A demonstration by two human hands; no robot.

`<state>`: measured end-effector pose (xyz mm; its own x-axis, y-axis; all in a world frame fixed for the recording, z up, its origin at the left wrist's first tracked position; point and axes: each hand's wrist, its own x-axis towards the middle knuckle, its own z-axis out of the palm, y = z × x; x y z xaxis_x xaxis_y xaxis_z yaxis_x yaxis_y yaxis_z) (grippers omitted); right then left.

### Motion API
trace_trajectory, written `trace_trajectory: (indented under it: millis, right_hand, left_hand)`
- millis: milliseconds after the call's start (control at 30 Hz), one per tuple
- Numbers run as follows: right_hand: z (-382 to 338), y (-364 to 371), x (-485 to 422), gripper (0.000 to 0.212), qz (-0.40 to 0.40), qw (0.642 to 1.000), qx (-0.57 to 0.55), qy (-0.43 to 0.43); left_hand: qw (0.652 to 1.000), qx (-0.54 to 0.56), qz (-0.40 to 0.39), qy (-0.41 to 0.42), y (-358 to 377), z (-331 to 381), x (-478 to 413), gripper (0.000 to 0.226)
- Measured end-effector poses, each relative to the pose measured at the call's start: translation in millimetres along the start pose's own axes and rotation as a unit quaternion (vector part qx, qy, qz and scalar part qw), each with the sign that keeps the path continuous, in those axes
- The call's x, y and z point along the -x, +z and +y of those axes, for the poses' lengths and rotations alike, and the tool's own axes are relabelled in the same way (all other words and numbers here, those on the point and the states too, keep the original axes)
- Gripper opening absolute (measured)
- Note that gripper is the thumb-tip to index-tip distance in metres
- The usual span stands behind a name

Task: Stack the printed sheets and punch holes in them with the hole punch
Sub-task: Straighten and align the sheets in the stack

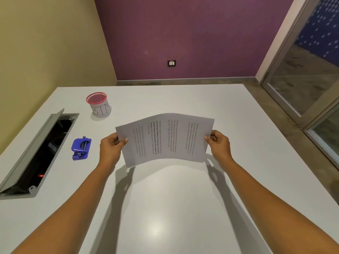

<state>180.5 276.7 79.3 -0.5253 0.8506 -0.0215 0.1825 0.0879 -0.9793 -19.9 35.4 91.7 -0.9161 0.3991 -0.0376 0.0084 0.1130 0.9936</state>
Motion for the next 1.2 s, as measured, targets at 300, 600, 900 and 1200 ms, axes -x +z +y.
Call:
trace_trajectory:
  millis: [300, 600, 900, 1200]
  right_hand:
    - [-0.8, -1.8, 2.4, 0.013, -0.008, 1.000, -0.009, -0.013]
    - [11.7, -0.5, 9.4, 0.046, 0.006, 0.984, 0.154, 0.093]
    - [9.4, 8.3, 34.3, 0.039, -0.201, 0.920, 0.238, 0.240]
    - [-3.7, 46.7, 66.1, 0.049, -0.231, 0.925, 0.088, 0.290]
  left_hand:
    - [1.000, -0.005, 0.011, -0.012, -4.8, -0.3, 3.6, 0.025]
    - [0.995, -0.083, 0.007, -0.050, -2.3, -9.3, 11.0, 0.024]
    - [0.994, -0.067, 0.040, -0.077, 1.6, -3.7, 13.7, 0.023]
    - [0.981, 0.041, 0.105, -0.157, 6.7, -2.5, 30.3, 0.026]
